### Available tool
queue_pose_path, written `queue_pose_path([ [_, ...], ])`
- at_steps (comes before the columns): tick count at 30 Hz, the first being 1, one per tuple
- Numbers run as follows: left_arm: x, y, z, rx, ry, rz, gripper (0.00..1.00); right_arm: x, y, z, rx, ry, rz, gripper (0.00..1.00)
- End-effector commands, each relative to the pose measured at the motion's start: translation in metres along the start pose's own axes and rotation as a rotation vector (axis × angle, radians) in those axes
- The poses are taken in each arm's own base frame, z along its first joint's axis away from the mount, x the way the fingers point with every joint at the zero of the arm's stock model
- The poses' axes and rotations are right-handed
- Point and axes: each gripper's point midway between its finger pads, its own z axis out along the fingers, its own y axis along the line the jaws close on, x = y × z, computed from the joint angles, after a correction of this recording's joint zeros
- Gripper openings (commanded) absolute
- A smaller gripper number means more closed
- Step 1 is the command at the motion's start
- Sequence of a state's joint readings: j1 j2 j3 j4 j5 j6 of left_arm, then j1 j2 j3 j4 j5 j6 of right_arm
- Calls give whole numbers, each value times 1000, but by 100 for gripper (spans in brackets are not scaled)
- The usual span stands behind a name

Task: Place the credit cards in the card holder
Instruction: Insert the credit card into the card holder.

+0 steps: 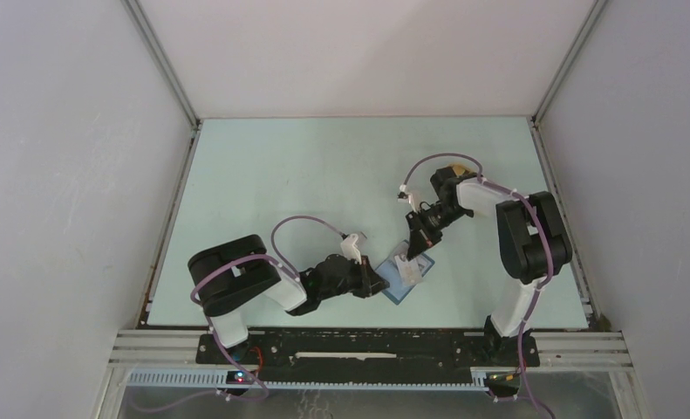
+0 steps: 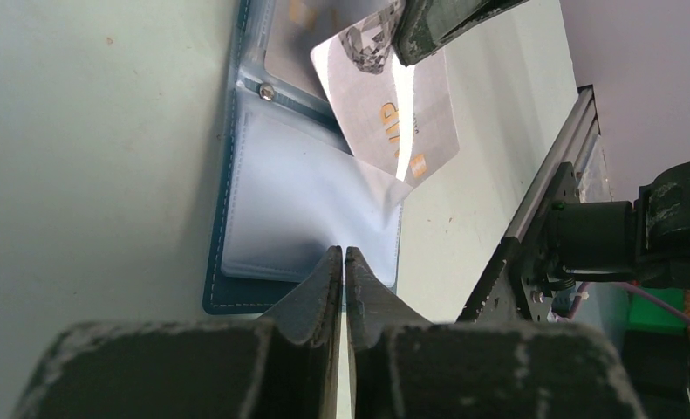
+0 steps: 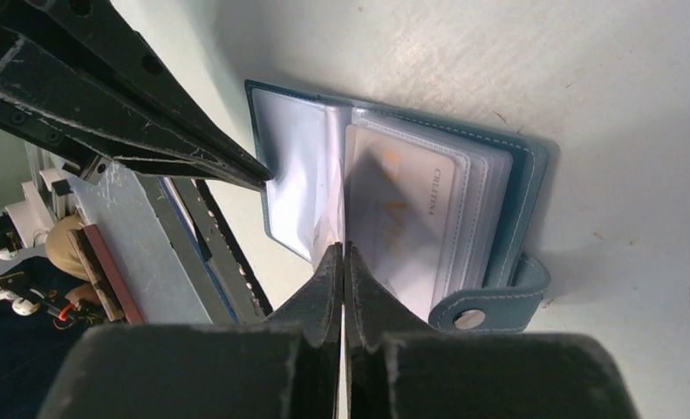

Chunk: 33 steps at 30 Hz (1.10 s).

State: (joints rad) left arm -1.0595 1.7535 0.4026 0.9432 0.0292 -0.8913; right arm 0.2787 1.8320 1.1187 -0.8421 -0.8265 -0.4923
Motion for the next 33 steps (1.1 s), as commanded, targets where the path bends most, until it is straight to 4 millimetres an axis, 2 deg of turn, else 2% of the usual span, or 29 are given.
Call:
queue_pose_path([
  [1, -4, 0, 3, -26, -7, 8, 9, -3, -7, 4, 39, 41, -43, 0],
  [22, -3, 1, 5, -36, 2, 16, 8, -2, -13, 28, 85, 172, -72, 1],
  [33, -2, 2, 5, -40, 4, 13, 8, -5, -4, 41, 70, 237, -122, 6],
])
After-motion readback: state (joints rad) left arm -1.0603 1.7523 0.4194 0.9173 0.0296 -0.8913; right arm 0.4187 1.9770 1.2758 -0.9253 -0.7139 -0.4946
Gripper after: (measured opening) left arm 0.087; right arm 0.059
